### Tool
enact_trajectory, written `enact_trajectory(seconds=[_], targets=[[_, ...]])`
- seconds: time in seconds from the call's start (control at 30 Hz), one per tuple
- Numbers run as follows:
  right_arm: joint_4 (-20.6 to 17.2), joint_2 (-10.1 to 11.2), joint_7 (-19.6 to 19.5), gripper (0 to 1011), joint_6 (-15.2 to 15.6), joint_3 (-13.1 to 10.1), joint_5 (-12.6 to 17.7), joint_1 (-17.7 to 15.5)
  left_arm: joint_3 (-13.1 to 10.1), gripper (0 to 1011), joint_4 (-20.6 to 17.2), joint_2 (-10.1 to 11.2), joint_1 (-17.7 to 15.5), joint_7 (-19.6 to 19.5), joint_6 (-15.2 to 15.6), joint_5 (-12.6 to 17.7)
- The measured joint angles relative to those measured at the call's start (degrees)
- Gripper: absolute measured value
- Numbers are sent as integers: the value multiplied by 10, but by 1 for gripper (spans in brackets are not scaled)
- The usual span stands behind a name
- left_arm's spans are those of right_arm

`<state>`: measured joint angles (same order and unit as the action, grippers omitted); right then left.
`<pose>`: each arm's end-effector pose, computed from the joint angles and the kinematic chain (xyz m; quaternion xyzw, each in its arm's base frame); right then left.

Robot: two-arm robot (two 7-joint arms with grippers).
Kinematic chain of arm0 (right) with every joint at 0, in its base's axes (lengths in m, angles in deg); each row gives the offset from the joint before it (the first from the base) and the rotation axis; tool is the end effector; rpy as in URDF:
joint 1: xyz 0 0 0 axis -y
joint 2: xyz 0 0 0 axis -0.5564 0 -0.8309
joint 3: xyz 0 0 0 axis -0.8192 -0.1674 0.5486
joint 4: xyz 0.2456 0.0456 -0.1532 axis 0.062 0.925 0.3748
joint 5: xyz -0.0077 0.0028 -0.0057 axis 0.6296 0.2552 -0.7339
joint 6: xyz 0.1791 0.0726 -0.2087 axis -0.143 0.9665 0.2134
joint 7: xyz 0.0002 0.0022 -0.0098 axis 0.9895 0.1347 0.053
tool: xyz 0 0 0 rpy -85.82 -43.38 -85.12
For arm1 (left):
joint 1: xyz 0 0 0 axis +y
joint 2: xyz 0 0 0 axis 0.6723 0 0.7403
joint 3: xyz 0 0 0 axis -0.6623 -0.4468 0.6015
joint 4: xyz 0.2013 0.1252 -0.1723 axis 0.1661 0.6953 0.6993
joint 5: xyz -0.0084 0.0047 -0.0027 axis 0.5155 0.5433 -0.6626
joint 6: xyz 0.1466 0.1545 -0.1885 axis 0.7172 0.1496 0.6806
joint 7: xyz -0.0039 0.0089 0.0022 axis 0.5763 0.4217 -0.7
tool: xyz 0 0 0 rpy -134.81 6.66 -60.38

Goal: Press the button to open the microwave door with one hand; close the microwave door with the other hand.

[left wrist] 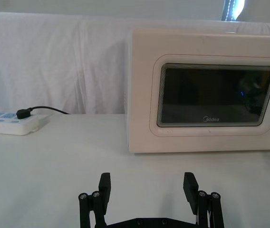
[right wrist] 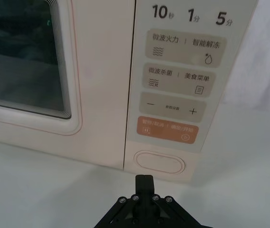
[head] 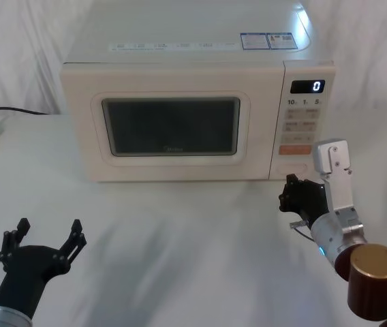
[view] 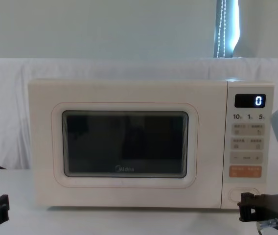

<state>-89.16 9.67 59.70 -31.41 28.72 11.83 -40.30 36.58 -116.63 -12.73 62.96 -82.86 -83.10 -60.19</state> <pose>0.3810 0.0422 -0.2961 -0.0846 0.0108 -0.6288 0.7728 0.2280 0.0407 -0.2878 -0.0174 0.0064 0.6616 0.7497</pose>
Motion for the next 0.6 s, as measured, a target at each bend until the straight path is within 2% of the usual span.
enact_trajectory(seconds=[0.6], targets=[[67,-7,-5,0,-9,-7,3,45,0,1001,0,0,0,0,0,0]])
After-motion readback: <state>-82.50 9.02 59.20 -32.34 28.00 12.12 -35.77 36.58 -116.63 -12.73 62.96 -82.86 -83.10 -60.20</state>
